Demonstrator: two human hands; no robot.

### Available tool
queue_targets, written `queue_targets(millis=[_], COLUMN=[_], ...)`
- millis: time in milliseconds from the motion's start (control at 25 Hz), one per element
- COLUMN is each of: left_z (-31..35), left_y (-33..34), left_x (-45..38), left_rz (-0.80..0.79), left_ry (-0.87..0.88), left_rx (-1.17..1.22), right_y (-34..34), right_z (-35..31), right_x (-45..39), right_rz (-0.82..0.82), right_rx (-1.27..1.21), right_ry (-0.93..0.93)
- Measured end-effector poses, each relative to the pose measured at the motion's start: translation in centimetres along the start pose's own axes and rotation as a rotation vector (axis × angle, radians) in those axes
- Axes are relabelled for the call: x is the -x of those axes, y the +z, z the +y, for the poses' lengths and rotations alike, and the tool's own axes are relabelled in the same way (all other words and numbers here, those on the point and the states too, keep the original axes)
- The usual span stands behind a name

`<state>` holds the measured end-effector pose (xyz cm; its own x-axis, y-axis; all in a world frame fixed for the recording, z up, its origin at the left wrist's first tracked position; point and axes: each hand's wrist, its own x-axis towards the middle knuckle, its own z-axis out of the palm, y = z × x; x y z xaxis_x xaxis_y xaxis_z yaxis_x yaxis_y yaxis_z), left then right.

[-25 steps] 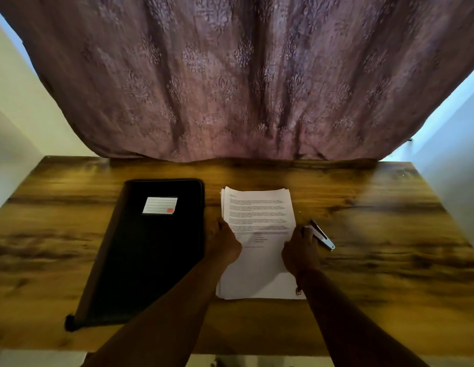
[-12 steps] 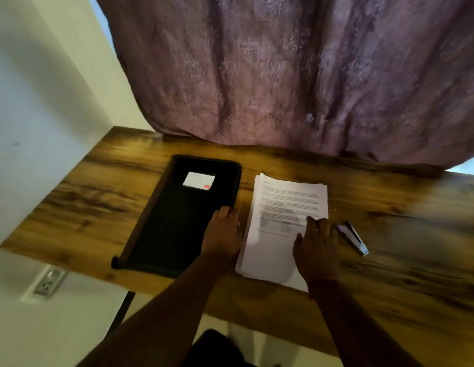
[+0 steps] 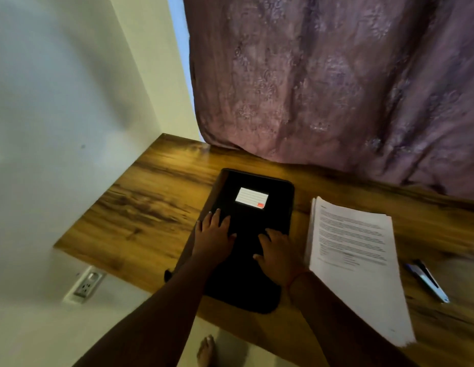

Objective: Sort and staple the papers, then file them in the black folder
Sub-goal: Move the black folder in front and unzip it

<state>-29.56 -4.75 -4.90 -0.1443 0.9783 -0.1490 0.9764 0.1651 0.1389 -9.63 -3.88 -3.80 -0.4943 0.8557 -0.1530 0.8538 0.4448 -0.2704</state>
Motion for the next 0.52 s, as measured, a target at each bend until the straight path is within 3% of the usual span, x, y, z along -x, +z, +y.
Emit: queue_targets(millis=[320, 520], left_z=[-6.0, -5.8], left_y=[-0.2, 1.2], left_x=[-5.4, -6.2], left_rz=[-0.095, -0.026], left_ry=[0.236, 0.292], left_rx=[0.085, 0.131], right_y=[0.1, -1.9], right_z=[-4.2, -3.8], right_x=[-10.7, -16.3], right_rz=[-0.025, -0.064], right_rx=[0.05, 0.103], right_ry=[0.21, 0.341])
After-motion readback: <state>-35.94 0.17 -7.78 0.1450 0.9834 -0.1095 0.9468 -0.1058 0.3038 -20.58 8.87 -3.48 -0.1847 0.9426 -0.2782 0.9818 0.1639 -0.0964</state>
